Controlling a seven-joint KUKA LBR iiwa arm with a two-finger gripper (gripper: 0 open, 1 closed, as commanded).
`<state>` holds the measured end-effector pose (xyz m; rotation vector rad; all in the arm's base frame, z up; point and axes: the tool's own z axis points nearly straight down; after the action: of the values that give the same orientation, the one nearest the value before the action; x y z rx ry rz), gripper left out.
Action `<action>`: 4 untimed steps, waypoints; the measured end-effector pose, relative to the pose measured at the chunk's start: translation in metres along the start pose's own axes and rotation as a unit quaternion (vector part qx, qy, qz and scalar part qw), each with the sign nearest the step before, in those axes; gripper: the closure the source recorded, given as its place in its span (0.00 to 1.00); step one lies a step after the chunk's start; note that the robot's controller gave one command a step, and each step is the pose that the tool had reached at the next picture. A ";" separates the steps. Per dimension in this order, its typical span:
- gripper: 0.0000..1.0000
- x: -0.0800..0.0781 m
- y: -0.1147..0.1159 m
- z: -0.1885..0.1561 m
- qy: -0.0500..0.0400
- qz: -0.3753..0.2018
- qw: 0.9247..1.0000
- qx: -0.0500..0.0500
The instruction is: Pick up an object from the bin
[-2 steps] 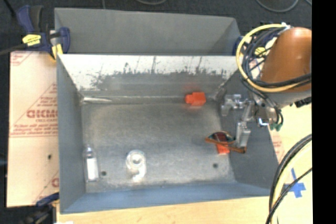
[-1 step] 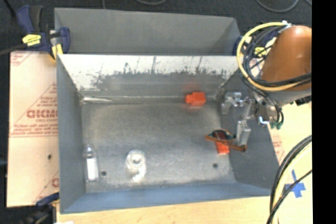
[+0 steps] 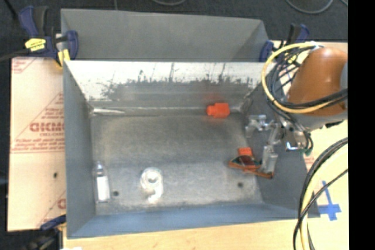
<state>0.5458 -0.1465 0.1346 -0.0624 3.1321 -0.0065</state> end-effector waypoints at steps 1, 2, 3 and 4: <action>1.00 0.007 -0.011 0.055 0.001 0.012 1.000 0.000; 1.00 0.007 -0.011 0.055 0.001 0.011 1.000 0.000; 1.00 0.010 0.000 0.011 0.004 0.017 1.000 -0.001; 1.00 0.001 0.012 -0.022 -0.004 0.024 1.000 0.001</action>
Offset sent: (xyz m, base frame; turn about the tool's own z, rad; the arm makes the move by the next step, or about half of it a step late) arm 0.0000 0.0000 0.0000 0.0000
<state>0.5441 -0.1341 0.1564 0.0119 3.1253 -0.0077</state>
